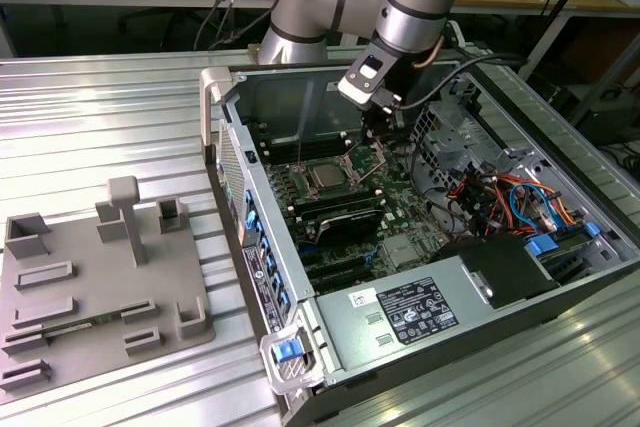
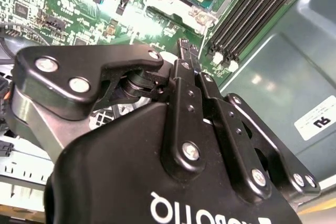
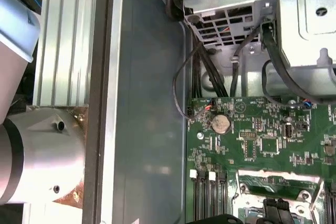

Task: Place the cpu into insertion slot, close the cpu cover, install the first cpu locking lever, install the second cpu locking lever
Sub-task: 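Close the cpu cover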

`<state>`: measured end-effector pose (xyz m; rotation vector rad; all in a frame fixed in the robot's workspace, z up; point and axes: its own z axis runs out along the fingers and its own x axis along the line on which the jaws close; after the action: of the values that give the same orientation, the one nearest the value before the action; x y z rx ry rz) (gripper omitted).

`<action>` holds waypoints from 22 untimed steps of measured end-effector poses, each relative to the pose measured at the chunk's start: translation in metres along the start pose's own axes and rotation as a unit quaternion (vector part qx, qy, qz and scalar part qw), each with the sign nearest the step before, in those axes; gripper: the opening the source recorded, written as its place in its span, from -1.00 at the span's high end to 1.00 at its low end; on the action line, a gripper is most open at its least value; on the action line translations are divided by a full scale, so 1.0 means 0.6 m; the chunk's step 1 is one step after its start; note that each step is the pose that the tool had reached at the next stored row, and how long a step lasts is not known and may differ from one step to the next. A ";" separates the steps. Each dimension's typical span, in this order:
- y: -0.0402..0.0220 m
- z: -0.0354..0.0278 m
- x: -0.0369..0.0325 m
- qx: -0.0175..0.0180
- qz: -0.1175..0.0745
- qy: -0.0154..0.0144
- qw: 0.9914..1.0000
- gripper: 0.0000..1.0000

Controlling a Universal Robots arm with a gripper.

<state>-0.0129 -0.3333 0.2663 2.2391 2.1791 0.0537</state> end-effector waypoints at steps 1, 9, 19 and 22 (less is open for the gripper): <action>0.003 0.000 0.000 0.000 0.000 0.000 1.000 0.79; 0.018 0.001 0.000 0.000 0.000 0.000 1.000 0.79; 0.042 0.002 0.001 0.001 0.000 0.000 1.000 0.79; 0.052 0.002 0.001 0.001 0.000 0.000 1.000 0.79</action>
<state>0.0186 -0.3333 0.2662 2.2408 2.1805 0.0505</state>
